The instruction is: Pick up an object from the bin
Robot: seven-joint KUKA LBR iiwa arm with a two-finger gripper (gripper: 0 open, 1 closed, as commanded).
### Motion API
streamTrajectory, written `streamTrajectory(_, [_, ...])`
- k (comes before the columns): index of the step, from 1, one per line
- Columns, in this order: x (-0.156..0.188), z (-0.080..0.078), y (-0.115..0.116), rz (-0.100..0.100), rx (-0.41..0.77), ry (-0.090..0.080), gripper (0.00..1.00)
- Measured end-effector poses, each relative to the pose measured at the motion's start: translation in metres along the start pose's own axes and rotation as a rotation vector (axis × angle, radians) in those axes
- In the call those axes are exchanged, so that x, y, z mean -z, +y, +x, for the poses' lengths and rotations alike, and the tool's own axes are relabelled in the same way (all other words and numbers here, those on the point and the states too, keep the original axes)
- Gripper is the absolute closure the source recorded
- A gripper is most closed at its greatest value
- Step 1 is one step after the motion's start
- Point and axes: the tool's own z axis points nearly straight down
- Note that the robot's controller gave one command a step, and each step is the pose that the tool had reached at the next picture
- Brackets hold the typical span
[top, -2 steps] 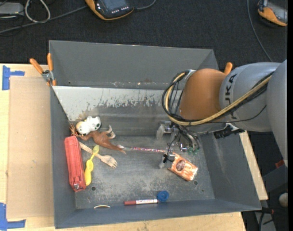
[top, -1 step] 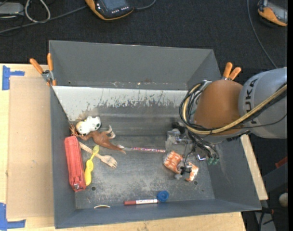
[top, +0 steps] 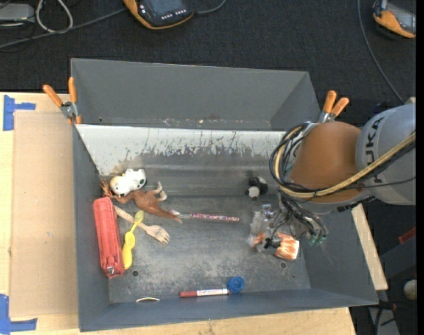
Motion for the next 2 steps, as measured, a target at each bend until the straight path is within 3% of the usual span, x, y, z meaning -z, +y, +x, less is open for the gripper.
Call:
streamTrajectory(1, [0.0, -0.002, 0.001, 0.0, -0.004, 0.0, 1.0])
streamTrajectory(2, [-0.009, -0.068, 0.062, 0.005, -0.01, -0.002, 1.0])
